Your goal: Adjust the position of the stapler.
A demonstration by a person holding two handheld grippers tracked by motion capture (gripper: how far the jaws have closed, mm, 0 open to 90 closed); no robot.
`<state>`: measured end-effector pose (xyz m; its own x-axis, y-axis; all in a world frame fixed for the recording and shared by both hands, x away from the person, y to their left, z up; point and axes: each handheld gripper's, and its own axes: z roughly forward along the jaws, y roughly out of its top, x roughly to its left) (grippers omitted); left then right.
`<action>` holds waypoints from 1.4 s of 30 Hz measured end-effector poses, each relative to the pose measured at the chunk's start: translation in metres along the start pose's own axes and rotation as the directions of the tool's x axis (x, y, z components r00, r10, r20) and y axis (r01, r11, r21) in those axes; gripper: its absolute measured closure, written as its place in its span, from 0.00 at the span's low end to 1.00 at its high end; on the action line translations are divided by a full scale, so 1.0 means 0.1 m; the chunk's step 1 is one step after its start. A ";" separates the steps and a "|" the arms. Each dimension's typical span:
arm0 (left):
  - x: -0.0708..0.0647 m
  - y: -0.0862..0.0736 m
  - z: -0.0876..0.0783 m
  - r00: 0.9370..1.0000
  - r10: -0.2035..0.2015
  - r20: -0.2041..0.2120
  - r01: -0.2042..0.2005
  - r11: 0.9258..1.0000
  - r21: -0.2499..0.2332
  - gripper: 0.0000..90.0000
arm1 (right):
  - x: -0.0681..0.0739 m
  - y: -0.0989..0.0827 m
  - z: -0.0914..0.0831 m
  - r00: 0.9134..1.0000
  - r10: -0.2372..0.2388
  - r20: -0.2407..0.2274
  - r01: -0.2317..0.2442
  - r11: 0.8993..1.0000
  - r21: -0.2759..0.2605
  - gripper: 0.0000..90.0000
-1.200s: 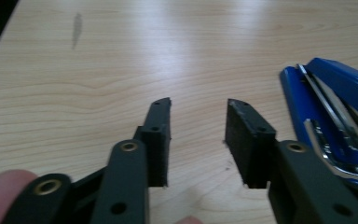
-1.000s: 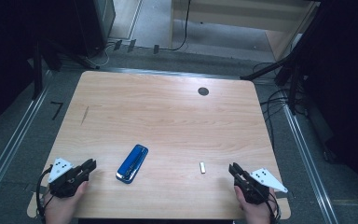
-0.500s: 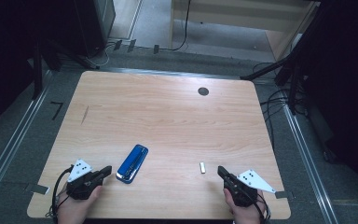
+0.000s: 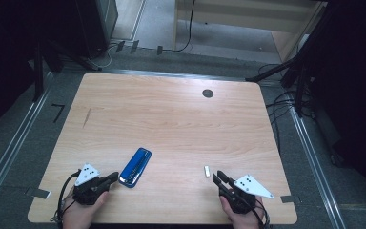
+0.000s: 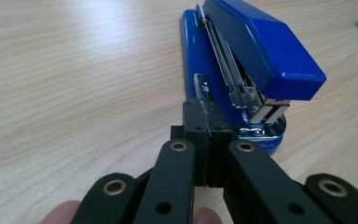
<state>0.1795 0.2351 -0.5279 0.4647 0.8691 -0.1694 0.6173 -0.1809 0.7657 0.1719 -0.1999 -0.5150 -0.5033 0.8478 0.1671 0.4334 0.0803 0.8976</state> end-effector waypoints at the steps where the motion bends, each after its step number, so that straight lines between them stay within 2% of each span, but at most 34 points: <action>1: 0.00 0.00 0.00 1.000 0.000 0.000 0.000 1.000 0.000 1.00 | 0.00 0.00 0.00 1.000 0.000 0.000 0.000 1.000 0.000 0.80; 5: -0.01 0.00 0.00 1.000 -0.009 0.002 0.009 1.000 0.000 1.00 | 0.09 0.03 0.04 1.000 0.003 -0.027 -0.003 1.000 0.006 0.78; 8: 0.00 0.00 0.00 1.000 -0.023 0.011 0.023 1.000 0.003 1.00 | 0.17 0.07 0.08 0.999 0.000 -0.051 0.000 1.000 0.007 0.83; 10: 0.00 0.00 0.00 1.000 -0.026 0.011 0.026 1.000 0.002 1.00 | 0.24 0.12 0.13 0.996 -0.007 -0.085 0.008 1.000 0.006 0.91; 13: 0.02 0.01 0.00 0.999 -0.030 0.016 0.030 1.000 0.008 1.00 | 0.29 0.16 0.17 0.995 -0.013 -0.103 0.014 1.000 0.006 0.94; 16: 0.06 0.01 -0.01 0.999 -0.042 0.008 0.042 0.999 0.006 1.00 | 0.38 0.21 0.25 0.991 0.012 -0.130 -0.012 1.000 0.007 0.97; 18: 0.10 0.01 -0.01 0.999 -0.052 0.003 0.052 0.999 0.007 1.00 | 0.46 0.25 0.30 0.992 -0.009 -0.130 0.011 1.000 0.011 0.98; 19: 0.10 0.01 0.02 0.998 -0.056 0.001 0.056 0.998 0.022 1.00 | 0.54 0.29 0.35 0.991 -0.030 -0.133 0.032 0.999 0.013 0.99; 20: 0.10 0.01 0.02 0.998 -0.056 0.001 0.056 0.998 0.022 1.00 | 0.54 0.29 0.35 0.991 -0.030 -0.133 0.032 0.999 0.013 0.99; 22: 0.07 0.02 0.06 0.999 -0.042 -0.010 0.042 0.998 0.054 1.00 | 0.59 0.32 0.38 0.989 -0.039 -0.140 0.041 0.999 0.015 1.00; 24: 0.05 0.03 0.07 0.999 -0.034 -0.016 0.035 0.998 0.057 1.00 | 0.63 0.35 0.40 0.989 -0.039 -0.144 0.042 0.999 0.015 1.00; 25: 0.05 0.02 0.07 0.999 -0.044 -0.011 0.044 0.997 0.055 1.00 | 0.64 0.36 0.41 0.989 -0.039 -0.145 0.042 0.999 0.016 1.00; 26: 0.06 0.02 0.07 0.999 -0.052 0.013 0.051 0.997 0.062 1.00 | 0.68 0.38 0.44 0.988 -0.039 -0.147 0.042 0.999 0.018 1.00; 29: 0.03 0.02 0.08 0.998 -0.053 0.034 0.051 0.996 0.070 1.00 | 0.70 0.39 0.46 0.988 -0.033 -0.153 0.038 0.999 0.027 1.00; 32: -0.08 0.02 0.12 0.998 -0.031 0.063 0.026 0.997 0.079 1.00 | 0.73 0.39 0.48 0.987 -0.039 -0.153 0.045 0.998 0.035 0.99; 36: -0.24 0.03 0.19 0.995 0.000 0.100 -0.008 0.996 0.084 1.00 | 0.77 0.42 0.50 0.985 -0.030 -0.169 0.037 0.998 0.044 0.93; 39: -0.30 0.04 0.22 0.994 0.024 0.104 -0.033 0.996 0.085 1.00 | 0.81 0.42 0.52 0.984 -0.028 -0.176 0.038 0.998 0.049 0.89; 42: -0.25 0.04 0.19 0.995 0.000 0.102 -0.007 0.997 0.072 0.99 | 0.85 0.42 0.56 0.983 -0.027 -0.182 0.038 0.997 0.062 0.85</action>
<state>0.1827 0.2043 -0.5320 0.5271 0.8175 -0.2321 0.6579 -0.2197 0.7203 0.1888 -0.0949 -0.4857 -0.6420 0.7361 0.2146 0.4591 0.1449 0.8765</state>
